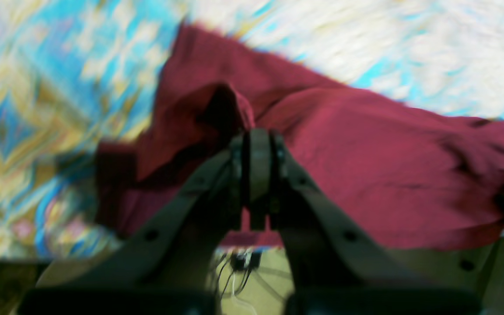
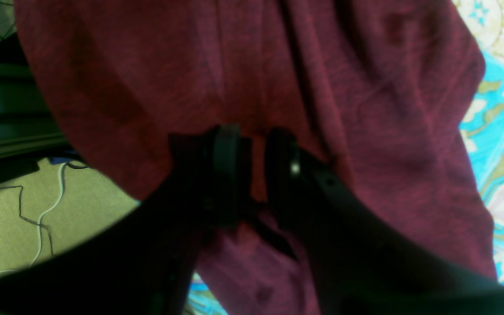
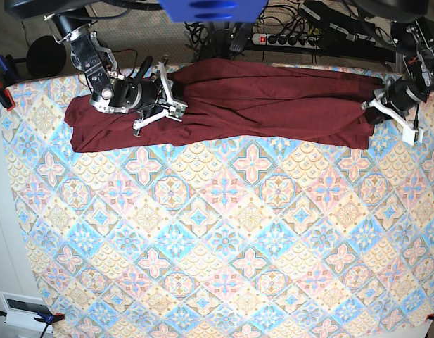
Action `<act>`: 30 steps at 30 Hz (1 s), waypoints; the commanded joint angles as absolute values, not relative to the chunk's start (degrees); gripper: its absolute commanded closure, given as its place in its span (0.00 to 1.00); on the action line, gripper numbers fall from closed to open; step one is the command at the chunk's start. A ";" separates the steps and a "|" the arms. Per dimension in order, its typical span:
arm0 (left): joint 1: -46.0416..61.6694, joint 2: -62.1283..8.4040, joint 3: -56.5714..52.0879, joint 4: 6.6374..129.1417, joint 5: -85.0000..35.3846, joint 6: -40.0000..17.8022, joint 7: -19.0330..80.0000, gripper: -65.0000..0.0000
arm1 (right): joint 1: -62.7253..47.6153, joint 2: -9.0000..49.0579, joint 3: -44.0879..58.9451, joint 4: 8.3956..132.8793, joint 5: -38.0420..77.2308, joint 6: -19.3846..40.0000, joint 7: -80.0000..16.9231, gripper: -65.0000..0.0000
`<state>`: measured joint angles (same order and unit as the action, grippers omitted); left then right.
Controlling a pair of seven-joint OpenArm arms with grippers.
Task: Layout the t-shirt on the table in an organized manner, then fold the t-shirt properly
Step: 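Adjust the strip end with the left gripper while the right gripper holds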
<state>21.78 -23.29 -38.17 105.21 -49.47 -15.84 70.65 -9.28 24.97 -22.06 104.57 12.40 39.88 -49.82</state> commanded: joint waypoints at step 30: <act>17.36 -34.15 -40.84 87.87 -45.14 -18.68 69.67 0.53 | -9.10 25.54 -21.76 105.63 13.05 40.00 -49.27 0.80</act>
<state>17.65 -32.86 -40.58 86.85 -43.90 -18.61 70.28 -9.61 24.97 -22.09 104.57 12.43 39.88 -49.95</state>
